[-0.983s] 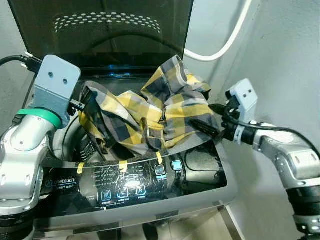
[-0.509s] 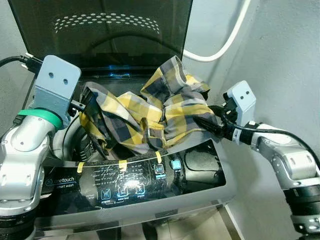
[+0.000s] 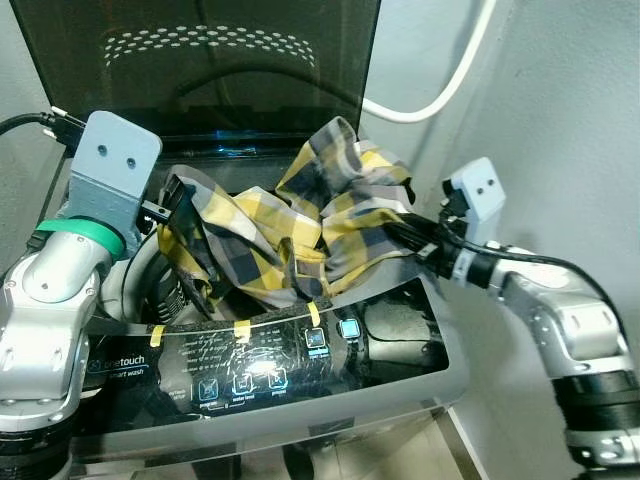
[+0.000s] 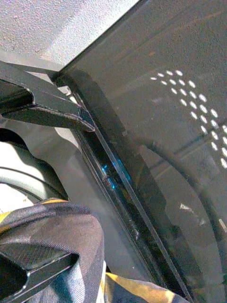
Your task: Clothes washing
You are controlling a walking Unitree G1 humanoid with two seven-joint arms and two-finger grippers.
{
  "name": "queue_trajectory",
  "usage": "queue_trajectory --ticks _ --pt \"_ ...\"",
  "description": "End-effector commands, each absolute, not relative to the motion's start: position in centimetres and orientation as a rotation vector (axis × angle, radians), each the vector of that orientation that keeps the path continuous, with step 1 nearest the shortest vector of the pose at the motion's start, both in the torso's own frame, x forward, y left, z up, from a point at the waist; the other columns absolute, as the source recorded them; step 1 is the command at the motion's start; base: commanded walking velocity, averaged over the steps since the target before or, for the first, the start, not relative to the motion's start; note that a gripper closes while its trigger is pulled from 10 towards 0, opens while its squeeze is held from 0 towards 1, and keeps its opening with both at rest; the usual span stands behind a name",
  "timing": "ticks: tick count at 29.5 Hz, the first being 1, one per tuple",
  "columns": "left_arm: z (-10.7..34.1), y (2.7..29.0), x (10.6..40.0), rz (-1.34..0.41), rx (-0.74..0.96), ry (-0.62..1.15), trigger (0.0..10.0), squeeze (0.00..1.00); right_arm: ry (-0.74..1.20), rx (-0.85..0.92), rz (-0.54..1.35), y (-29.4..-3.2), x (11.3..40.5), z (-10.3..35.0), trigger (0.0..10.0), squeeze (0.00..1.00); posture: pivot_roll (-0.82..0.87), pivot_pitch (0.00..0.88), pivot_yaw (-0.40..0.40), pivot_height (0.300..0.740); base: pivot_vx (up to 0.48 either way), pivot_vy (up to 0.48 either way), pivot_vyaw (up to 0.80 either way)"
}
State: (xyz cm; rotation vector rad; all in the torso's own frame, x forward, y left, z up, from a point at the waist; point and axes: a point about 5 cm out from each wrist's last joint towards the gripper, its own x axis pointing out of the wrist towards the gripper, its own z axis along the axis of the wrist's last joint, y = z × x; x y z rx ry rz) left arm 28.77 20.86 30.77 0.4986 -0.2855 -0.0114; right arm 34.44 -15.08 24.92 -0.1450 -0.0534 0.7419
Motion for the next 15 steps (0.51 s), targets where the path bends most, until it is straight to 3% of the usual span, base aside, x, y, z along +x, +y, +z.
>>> queue_trajectory --ticks 1,6,7,11,15 --pt "31.2 20.6 28.6 -0.015 0.499 -0.305 10.0 0.00 -0.058 -0.141 0.759 -14.8 34.3 25.1 0.0 0.00 0.14 0.123 -0.020 0.740 0.000 0.000 0.00" --pt "31.2 20.6 28.6 -0.014 0.499 -0.305 10.0 0.00 -0.084 -0.115 0.770 -13.8 34.5 25.6 0.0 0.00 0.14 0.122 -0.019 0.740 0.000 0.000 0.00" --pt "31.0 20.5 28.7 -0.016 0.495 -0.304 10.0 0.00 -0.138 -0.082 0.762 -13.1 34.8 26.6 9.8 0.00 0.13 0.121 -0.017 0.740 0.000 0.000 0.00" --pt "30.9 20.3 28.7 -0.022 0.490 -0.303 10.0 0.00 -0.198 -0.036 0.776 -11.9 34.8 27.9 10.0 0.00 0.13 0.118 -0.014 0.740 0.000 0.000 0.00" --pt "31.1 19.3 29.2 -0.052 0.473 -0.322 10.0 0.00 -0.345 0.046 1.105 -3.1 31.6 30.5 10.0 0.00 0.12 0.115 -0.006 0.740 0.000 0.000 0.00"
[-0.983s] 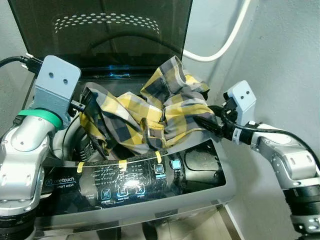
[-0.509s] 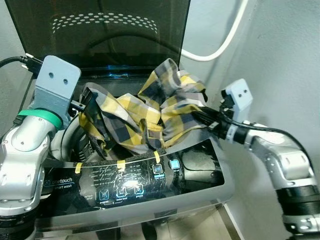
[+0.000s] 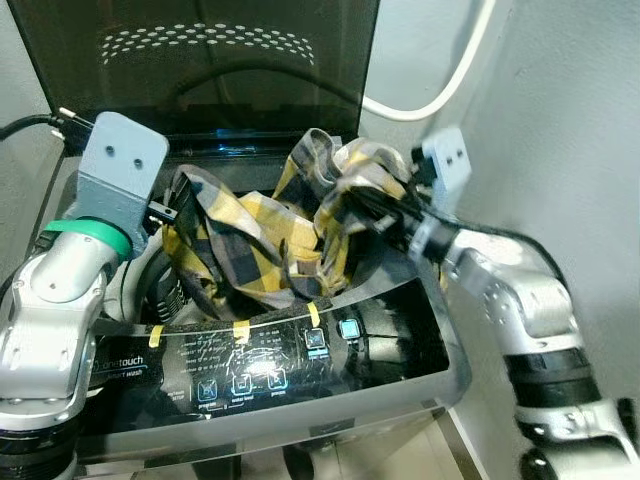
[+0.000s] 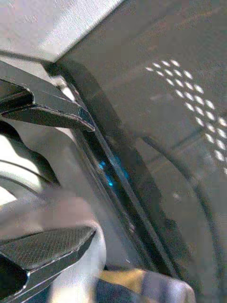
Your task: Clothes washing
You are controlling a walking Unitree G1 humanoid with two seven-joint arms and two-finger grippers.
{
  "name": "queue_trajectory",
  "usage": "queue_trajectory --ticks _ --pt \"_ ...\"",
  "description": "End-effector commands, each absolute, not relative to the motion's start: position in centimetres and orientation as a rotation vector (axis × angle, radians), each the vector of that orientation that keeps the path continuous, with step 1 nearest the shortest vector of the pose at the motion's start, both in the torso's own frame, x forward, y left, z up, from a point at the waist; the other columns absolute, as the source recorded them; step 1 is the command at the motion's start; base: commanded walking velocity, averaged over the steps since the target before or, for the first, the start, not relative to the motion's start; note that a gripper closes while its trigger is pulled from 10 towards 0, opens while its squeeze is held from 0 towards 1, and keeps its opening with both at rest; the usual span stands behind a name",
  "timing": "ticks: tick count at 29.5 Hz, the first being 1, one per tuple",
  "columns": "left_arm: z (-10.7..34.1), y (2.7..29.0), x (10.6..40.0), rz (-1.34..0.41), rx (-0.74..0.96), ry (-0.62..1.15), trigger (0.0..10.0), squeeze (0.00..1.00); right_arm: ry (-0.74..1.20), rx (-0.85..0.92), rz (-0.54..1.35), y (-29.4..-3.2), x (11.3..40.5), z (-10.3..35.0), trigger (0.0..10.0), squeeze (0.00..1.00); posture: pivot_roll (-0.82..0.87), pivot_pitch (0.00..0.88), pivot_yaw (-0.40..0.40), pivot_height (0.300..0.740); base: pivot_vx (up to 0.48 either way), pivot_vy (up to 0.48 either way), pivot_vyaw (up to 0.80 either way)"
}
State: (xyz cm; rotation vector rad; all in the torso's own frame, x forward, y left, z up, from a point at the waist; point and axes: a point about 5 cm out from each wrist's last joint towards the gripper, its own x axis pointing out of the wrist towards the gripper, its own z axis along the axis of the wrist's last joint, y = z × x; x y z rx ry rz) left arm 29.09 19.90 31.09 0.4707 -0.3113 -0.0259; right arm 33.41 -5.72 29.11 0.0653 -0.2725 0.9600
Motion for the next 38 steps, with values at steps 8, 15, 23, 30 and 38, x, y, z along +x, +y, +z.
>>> queue_trajectory --ticks 8,15,23,30,38 --pt "31.6 18.8 29.6 -0.068 0.463 -0.345 10.0 0.00 -0.249 -0.011 1.537 4.7 27.0 27.4 10.0 0.00 0.12 0.117 -0.014 0.740 0.000 0.000 0.00" --pt "31.4 18.0 29.8 -0.082 0.450 -0.349 10.0 0.00 -0.161 -0.080 1.513 11.7 25.4 24.0 10.0 0.00 0.13 0.115 -0.019 0.740 0.000 0.000 0.00" --pt "31.7 18.4 29.6 -0.067 0.450 -0.356 10.0 0.00 -0.198 -0.164 1.054 8.3 31.5 24.5 10.0 0.00 0.14 0.115 -0.026 0.740 0.000 0.000 0.00" --pt "31.3 18.4 29.6 -0.074 0.449 -0.349 10.0 0.00 -0.408 -0.050 0.742 0.5 36.0 30.3 10.0 0.00 0.12 0.109 -0.011 0.740 0.000 0.000 0.00" --pt "31.3 18.1 29.9 -0.088 0.448 -0.349 10.0 0.00 -0.583 0.053 0.869 -1.9 34.3 33.4 10.0 0.00 0.11 0.104 0.000 0.740 0.000 0.000 0.00"
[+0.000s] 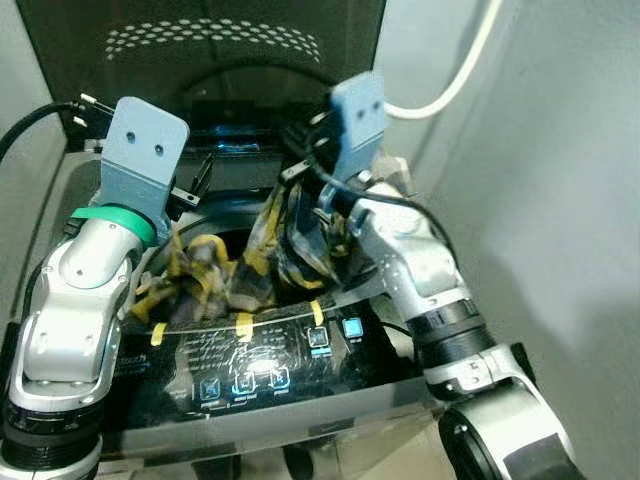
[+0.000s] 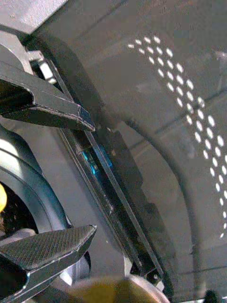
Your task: Clothes washing
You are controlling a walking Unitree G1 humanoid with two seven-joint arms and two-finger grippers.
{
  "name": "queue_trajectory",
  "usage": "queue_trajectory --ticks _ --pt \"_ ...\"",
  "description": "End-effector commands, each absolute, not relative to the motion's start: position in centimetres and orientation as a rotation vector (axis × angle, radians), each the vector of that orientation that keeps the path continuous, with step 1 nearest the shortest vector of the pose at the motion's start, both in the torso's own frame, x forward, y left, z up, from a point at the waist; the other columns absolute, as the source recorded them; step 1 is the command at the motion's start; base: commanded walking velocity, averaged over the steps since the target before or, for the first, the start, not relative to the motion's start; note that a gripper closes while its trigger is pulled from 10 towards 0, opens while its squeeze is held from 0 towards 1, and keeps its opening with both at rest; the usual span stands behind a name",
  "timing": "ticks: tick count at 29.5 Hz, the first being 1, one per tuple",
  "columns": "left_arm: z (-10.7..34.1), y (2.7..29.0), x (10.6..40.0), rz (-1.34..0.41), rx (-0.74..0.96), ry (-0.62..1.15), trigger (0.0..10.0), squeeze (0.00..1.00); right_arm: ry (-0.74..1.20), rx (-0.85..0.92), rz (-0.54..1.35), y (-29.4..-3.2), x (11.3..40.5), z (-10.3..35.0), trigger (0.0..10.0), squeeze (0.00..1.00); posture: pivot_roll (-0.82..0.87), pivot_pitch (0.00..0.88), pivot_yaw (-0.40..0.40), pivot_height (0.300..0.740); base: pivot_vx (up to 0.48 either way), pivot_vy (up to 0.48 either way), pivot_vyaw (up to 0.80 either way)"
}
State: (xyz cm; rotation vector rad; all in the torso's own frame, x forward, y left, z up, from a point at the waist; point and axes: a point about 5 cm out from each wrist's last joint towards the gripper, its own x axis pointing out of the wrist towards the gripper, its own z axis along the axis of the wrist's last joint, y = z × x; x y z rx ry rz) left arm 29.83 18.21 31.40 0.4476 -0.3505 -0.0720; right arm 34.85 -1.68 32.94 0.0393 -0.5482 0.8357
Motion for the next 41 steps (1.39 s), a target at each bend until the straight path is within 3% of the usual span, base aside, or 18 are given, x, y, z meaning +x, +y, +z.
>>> queue_trajectory --ticks 1,2,10,11,16,20,24,28,35,37,39,40,41 --pt "31.3 18.1 29.9 -0.088 0.448 -0.349 10.0 0.00 -0.583 0.053 0.869 -1.9 34.3 33.4 10.0 0.00 0.11 0.104 0.000 0.740 0.000 0.000 0.00" --pt "31.3 18.1 30.0 -0.090 0.448 -0.350 10.0 0.00 -0.594 0.041 0.893 -2.0 34.0 33.6 10.0 1.00 0.11 0.103 0.003 0.740 0.000 0.000 0.00" --pt "31.3 18.1 30.0 -0.093 0.452 -0.353 10.0 0.00 -0.640 -0.005 0.932 -4.3 33.5 34.9 10.0 1.00 0.11 0.100 0.001 0.740 0.000 0.000 0.00" --pt "31.3 18.2 29.9 -0.090 0.457 -0.350 10.0 0.00 -0.649 -0.046 0.910 -5.4 33.7 35.1 10.0 0.00 0.11 0.101 0.000 0.740 0.000 0.000 0.00" --pt "31.1 19.2 29.5 -0.079 0.501 -0.323 10.0 0.00 -0.633 -0.104 0.855 -9.1 34.0 35.0 10.0 0.00 0.13 0.105 -0.001 0.740 0.000 0.000 0.00" --pt "31.2 22.1 30.1 0.149 0.462 -0.267 10.0 0.00 -0.607 -0.040 0.923 -12.1 32.9 34.1 10.0 0.00 0.14 0.113 0.005 0.740 0.000 0.000 0.00" --pt "30.8 22.7 30.3 0.183 0.436 -0.219 10.0 0.00 -0.607 0.068 0.919 -14.5 32.2 33.8 10.0 0.00 0.13 0.117 0.010 0.740 0.000 0.000 0.00" --pt "31.2 18.2 30.9 -0.093 0.368 -0.267 10.0 0.00 -0.499 -0.003 0.744 -15.6 34.0 31.0 10.0 0.00 0.13 0.125 0.011 0.740 0.000 0.000 0.00" --pt "33.6 17.0 32.5 0.014 0.683 -0.419 10.0 0.00 -0.468 0.026 0.749 -14.8 33.8 30.2 10.0 0.00 0.14 0.126 0.014 0.740 0.000 0.000 0.00" --pt "34.1 15.4 32.2 -0.079 0.766 -0.515 10.0 0.00 -0.470 0.048 0.744 -14.8 33.8 30.2 10.0 0.00 0.14 0.128 0.015 0.740 0.000 0.000 0.00" --pt "33.8 14.5 32.2 -0.166 0.685 -0.499 10.0 0.01 -0.475 0.054 0.740 -14.6 33.8 30.3 10.0 0.00 0.14 0.131 0.020 0.740 0.000 0.000 0.00" --pt "33.7 14.1 32.1 -0.229 0.565 -0.464 10.0 1.00 -0.477 0.054 0.739 -14.6 33.7 30.3 10.0 0.00 0.13 0.133 0.026 0.740 0.000 0.000 0.00" --pt "33.6 13.8 32.0 -0.268 0.486 -0.446 10.0 1.00 -0.479 0.055 0.737 -14.5 33.7 30.3 10.0 0.00 0.13 0.133 0.026 0.740 0.000 0.000 0.00"
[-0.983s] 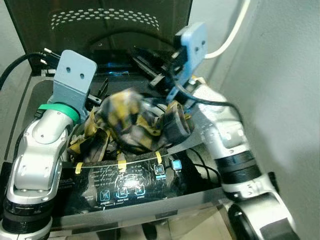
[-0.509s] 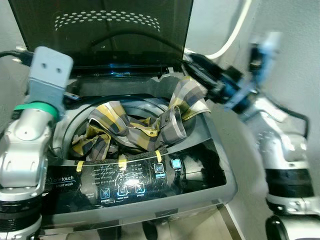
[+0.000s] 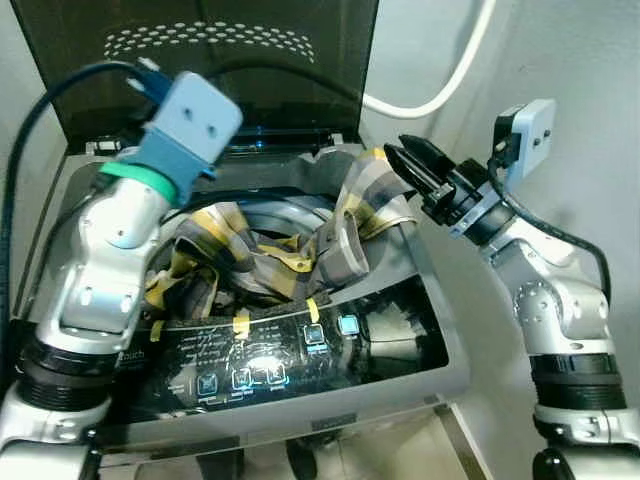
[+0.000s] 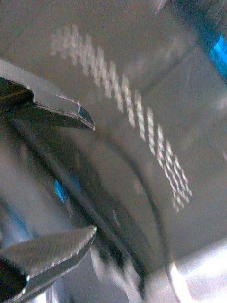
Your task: Clothes washing
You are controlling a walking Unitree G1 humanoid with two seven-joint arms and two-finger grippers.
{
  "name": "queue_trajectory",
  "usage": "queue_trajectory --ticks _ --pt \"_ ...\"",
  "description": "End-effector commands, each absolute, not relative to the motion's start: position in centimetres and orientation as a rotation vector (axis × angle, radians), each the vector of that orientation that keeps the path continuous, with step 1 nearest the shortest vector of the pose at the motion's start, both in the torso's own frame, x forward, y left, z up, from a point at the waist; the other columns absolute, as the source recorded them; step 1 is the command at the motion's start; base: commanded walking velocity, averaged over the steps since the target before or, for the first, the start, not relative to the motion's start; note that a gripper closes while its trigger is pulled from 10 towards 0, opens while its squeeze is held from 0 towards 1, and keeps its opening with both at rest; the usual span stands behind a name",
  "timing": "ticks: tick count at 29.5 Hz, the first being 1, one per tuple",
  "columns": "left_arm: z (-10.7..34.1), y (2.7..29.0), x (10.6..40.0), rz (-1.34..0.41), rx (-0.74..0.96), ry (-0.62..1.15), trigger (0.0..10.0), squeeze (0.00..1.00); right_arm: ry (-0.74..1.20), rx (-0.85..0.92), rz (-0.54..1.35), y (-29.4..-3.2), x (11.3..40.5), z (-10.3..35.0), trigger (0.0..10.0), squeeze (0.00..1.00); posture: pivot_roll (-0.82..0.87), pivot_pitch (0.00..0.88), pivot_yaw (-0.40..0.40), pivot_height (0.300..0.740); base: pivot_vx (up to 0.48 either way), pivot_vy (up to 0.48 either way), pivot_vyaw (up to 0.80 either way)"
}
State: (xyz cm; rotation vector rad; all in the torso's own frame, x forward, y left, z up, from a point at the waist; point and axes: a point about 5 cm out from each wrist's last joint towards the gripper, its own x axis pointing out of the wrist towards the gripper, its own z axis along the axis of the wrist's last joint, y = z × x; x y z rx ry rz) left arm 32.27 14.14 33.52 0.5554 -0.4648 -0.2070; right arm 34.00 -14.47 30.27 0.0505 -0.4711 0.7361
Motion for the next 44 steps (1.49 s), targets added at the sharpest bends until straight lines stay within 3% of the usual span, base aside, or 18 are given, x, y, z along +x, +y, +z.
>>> queue_trajectory --ticks 1,6,9,10,11,12,18,24,26,27,28,30,31,32,33,35,37,44 --pt "33.6 13.6 31.9 -0.301 0.424 -0.428 10.0 1.00 -0.481 0.055 0.735 -14.5 33.6 30.3 10.0 0.00 0.13 0.136 0.032 0.740 0.000 0.000 0.00" --pt "34.0 13.1 31.1 -0.405 0.333 -0.429 10.0 1.00 -0.484 0.057 0.728 -14.5 33.4 30.1 10.0 0.00 0.13 0.139 0.036 0.740 0.000 0.000 0.00" --pt "34.4 10.8 27.6 -0.728 0.402 -0.566 10.0 1.00 -0.479 0.062 0.721 -14.6 33.4 29.9 10.0 0.00 0.14 0.143 0.037 0.740 0.000 0.000 0.00" --pt "34.1 10.3 26.8 -0.795 0.423 -0.583 10.0 0.65 -0.478 0.064 0.721 -14.5 33.4 29.9 10.0 0.00 0.14 0.143 0.038 0.740 0.000 0.000 0.00" --pt "34.0 10.1 26.6 -0.821 0.433 -0.586 10.0 0.65 -0.477 0.066 0.721 -14.5 33.4 29.9 10.0 0.00 0.14 0.143 0.038 0.740 0.000 0.000 0.00" --pt "33.7 9.8 26.1 -0.867 0.444 -0.586 10.0 0.00 -0.476 0.068 0.723 -14.4 33.4 29.8 10.0 0.00 0.15 0.144 0.038 0.740 0.000 0.000 0.00" --pt "32.7 9.5 25.3 -0.951 0.467 -0.566 10.0 0.00 -0.469 0.076 0.740 -13.8 33.4 29.6 10.0 0.00 0.15 0.146 0.038 0.740 0.000 0.000 0.00" --pt "33.1 10.1 26.1 -0.822 0.514 -0.579 10.0 0.00 -0.456 0.071 0.750 -13.4 33.3 29.3 10.0 0.00 0.15 0.147 0.036 0.740 0.000 0.000 0.00" --pt "34.5 13.3 28.7 -0.380 0.570 -0.621 10.0 0.00 -0.346 -0.033 0.737 -13.0 33.8 27.6 10.0 0.00 0.15 0.149 0.036 0.740 0.000 0.000 0.00" --pt "34.5 13.3 28.7 -0.380 0.570 -0.621 10.0 0.00 -0.346 -0.033 0.737 -13.0 33.8 27.6 10.0 0.00 0.15 0.149 0.036 0.740 0.000 0.000 0.00" --pt "34.8 14.9 29.3 -0.234 0.565 -0.617 10.0 0.00 -0.305 -0.072 0.728 -13.0 34.1 26.9 10.0 0.00 0.15 0.149 0.036 0.740 0.000 0.000 0.00" --pt "34.8 14.9 29.3 -0.234 0.565 -0.617 10.0 0.00 -0.305 -0.072 0.728 -13.0 34.1 26.9 10.0 0.00 0.15 0.149 0.036 0.740 0.000 0.000 0.00" --pt "34.7 16.4 29.7 -0.141 0.510 -0.574 10.0 0.00 -0.259 -0.095 0.723 -13.1 34.3 26.2 10.0 0.00 0.16 0.151 0.032 0.740 0.000 0.000 0.00" --pt "34.1 17.4 29.8 -0.144 0.388 -0.485 10.0 0.00 -0.230 -0.098 0.728 -13.4 34.3 25.9 10.0 0.00 0.16 0.151 0.028 0.740 0.000 0.000 0.00" --pt "34.1 17.4 29.8 -0.144 0.388 -0.485 10.0 0.00 -0.230 -0.098 0.728 -13.4 34.3 25.9 10.0 0.00 0.16 0.151 0.028 0.740 0.000 0.000 0.00" --pt "32.0 17.8 29.2 -0.294 0.136 -0.294 10.0 0.00 -0.199 -0.114 0.735 -13.8 34.4 25.4 10.0 0.00 0.16 0.152 0.026 0.740 0.000 0.000 0.00" --pt "31.4 17.7 28.2 -0.398 0.060 -0.237 10.0 0.00 -0.194 -0.126 0.733 -14.0 34.5 25.4 10.0 0.00 0.16 0.153 0.024 0.740 0.000 0.000 0.00" --pt "30.8 18.8 25.0 -0.573 0.114 -0.165 10.0 0.00 -0.212 -0.148 0.716 -14.2 34.7 26.0 10.0 0.00 0.18 0.154 0.016 0.740 0.000 0.000 0.00"
